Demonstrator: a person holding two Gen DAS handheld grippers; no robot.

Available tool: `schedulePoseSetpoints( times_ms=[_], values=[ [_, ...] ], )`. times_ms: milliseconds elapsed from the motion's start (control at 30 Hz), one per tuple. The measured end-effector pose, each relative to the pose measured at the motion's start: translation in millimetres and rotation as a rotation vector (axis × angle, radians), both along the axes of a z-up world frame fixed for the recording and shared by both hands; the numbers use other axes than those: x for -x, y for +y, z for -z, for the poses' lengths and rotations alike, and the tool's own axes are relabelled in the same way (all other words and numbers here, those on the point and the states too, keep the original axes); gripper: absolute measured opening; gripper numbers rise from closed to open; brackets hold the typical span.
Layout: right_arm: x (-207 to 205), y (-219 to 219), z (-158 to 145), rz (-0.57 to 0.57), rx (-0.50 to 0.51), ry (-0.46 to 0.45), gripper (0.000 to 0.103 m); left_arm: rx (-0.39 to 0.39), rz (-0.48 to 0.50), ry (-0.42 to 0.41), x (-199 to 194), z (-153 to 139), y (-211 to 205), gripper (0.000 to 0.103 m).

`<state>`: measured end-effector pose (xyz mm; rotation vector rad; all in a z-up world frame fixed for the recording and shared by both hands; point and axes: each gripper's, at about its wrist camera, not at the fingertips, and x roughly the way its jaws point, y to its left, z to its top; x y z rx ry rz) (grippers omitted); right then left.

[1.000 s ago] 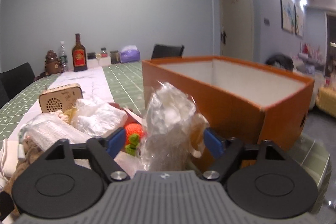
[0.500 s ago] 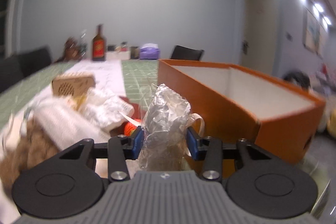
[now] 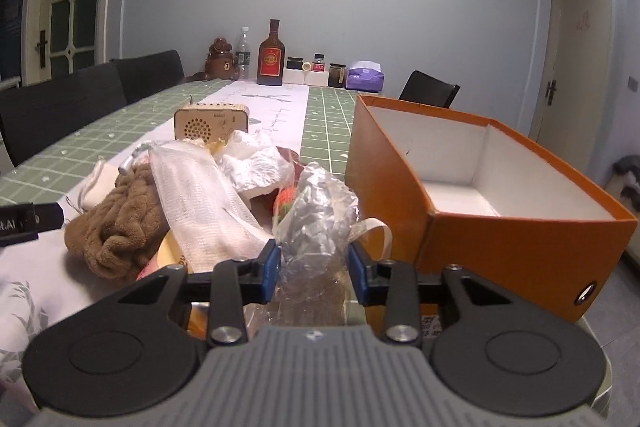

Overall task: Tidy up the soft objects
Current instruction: 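Lift the plastic bag with the right gripper while the left gripper grasps the mesh bag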

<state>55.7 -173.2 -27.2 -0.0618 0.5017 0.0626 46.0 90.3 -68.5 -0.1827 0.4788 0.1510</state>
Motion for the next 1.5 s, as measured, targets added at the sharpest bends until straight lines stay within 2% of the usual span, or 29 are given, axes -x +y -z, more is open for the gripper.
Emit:
schedulePoseSetpoints(
  times_ms=[267, 400, 500, 667, 833, 933, 1067, 1367, 1500],
  values=[
    [14.0, -7.6, -12.6, -0.055, -0.033, -0.056, 0.035, -0.041, -0.003, -0.018, 7.4, -11.0, -12.9, 0.092],
    [20.0, -12.9, -20.7, -0.080, -0.064, -0.086, 0.034, -0.033, 0.014, -0.015, 7.0, -17.0, -18.9, 0.092],
    [21.5, -19.2, -24.7, -0.082, -0.090, -0.094, 0.034, 0.016, 0.090, 0.000, 3.2, -20.4, -26.2, 0.092],
    [28.6, -36.3, -35.2, -0.109, -0.123, -0.124, 0.034, 0.110, 0.278, 0.011, -4.5, -16.3, -51.2, 0.092],
    [30.8, -59.3, -55.3, -0.113, -0.139, -0.175, 0.034, 0.223, 0.329, 0.083, -26.5, -2.1, -70.9, 0.092],
    [24.0, -72.9, -65.2, -0.115, -0.200, -0.179, 0.034, 0.269, 0.328, 0.125, -41.1, 4.8, -79.5, 0.092],
    [12.1, -77.3, -71.5, -0.121, -0.198, -0.181, 0.034, 0.240, 0.279, 0.135, -52.5, 4.4, -87.2, 0.092],
    [-25.7, -99.7, -89.7, -0.139, -0.245, -0.116, 0.035, 0.244, 0.223, 0.179, -83.4, -8.6, -93.7, 0.093],
    [-37.0, -108.2, -96.5, -0.141, -0.235, -0.097, 0.035, 0.218, 0.249, 0.168, -94.3, -11.6, -98.4, 0.093]
  ],
)
